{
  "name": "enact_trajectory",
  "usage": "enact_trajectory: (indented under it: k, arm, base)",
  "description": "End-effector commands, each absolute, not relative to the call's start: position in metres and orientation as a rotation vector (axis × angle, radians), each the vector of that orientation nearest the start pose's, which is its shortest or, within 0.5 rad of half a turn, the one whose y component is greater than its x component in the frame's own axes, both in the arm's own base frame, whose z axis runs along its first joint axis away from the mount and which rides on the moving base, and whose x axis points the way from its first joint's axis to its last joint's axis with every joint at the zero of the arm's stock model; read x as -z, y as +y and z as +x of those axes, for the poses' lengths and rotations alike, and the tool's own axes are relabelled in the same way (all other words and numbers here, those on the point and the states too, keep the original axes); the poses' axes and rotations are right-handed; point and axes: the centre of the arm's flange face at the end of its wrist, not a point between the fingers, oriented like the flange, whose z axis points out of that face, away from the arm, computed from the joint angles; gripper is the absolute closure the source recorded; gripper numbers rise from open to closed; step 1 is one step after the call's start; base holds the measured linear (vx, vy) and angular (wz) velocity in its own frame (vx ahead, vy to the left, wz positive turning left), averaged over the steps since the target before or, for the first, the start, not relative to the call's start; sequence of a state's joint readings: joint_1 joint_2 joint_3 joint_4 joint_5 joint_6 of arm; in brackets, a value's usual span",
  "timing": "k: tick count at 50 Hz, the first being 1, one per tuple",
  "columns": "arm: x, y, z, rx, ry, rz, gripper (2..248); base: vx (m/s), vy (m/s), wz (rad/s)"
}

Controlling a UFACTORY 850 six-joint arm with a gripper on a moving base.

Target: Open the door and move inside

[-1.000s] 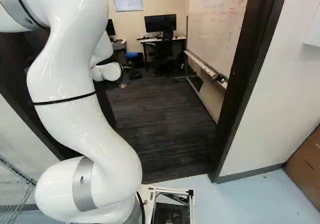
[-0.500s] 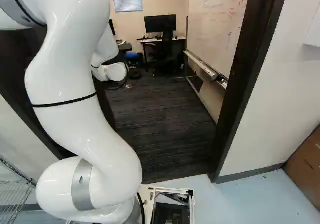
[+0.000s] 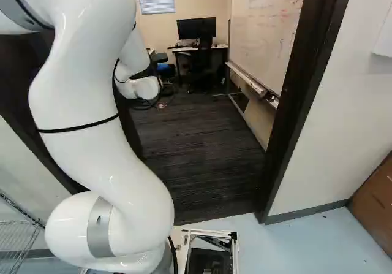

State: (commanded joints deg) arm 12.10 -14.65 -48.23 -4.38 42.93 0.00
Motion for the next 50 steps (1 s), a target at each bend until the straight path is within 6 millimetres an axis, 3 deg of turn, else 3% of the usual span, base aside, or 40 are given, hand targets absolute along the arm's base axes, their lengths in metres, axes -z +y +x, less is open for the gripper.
enact_trajectory:
  k: [26, 50]
  arm:
    - [-0.444, 0.103, 0.510, 1.850, -0.329, -2.361, 3]
    - [-0.435, 0.075, 0.465, 1.846, -0.266, -2.403, 3]
  base:
    - [0.000, 0.000, 0.000]
    - [0.000, 0.000, 0.000]
